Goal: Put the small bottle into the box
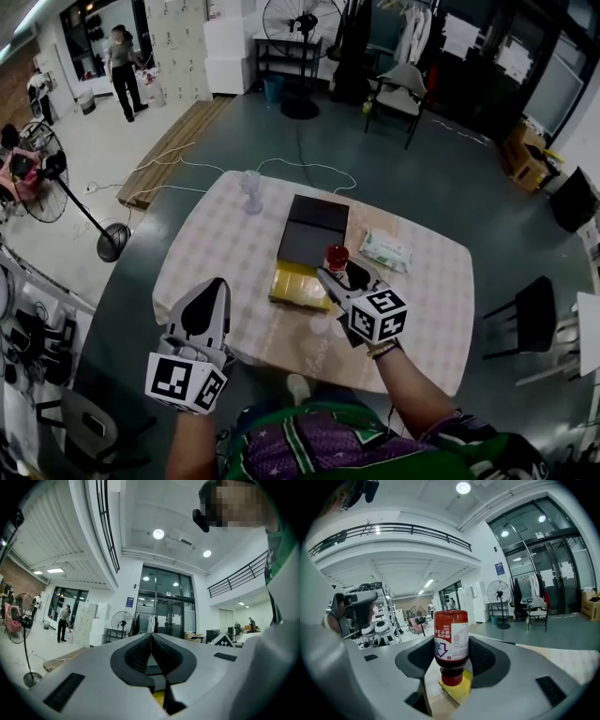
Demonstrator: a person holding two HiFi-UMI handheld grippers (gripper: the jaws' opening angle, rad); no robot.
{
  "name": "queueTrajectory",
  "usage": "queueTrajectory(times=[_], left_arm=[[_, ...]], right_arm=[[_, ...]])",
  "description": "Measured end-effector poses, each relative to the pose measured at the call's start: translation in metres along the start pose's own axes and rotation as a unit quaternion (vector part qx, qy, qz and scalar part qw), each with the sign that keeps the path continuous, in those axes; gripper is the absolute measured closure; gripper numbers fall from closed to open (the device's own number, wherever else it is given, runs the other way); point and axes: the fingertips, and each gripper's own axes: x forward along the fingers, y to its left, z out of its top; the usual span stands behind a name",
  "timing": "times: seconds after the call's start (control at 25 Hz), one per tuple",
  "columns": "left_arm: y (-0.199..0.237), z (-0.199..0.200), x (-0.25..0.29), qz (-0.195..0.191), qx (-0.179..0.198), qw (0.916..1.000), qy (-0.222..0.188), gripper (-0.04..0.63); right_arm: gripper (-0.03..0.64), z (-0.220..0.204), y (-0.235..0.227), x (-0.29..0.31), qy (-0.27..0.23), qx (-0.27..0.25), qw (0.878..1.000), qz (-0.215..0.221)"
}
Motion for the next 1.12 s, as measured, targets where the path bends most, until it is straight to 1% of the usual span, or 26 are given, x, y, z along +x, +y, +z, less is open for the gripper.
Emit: queueTrajectory(times=[0.24,0.44,0.6,0.72,0.92,1.12], left_arm=[[0.005,-0.016,0.01,0.022,0.009,0.9997,0.011,0.572],[0.013,-0.022,0.012,0.043,0.004,0.999,0.014,0.572],[0.016,-0.028,0.016,0.06,-0.002,0.9981,0.018,0.572],[0.02,-0.035,0.019,0.071,-0.005,0.9972,0.021,0.572],[0.029,-0.044,0.024,0.086,-0.011,0.9959,0.025,0.572],[0.034,-0.051,0.031,0.094,0.003,0.995,0.035,0.572]], right_arm=[[0.39,-0.034,-0.015,0.028,0.042,0.007,0.999,0.017],[0.39,-0.061,-0.015,0.055,0.08,0.005,0.996,0.038],[0.39,-0.083,-0.02,0.072,0.116,-0.001,0.992,0.05],[0.39,-0.096,-0.021,0.085,0.134,-0.001,0.989,0.059],[0.39,-0.124,-0.025,0.107,0.172,-0.006,0.983,0.064],[0.389,-0.154,-0.031,0.123,0.211,-0.011,0.975,0.063]])
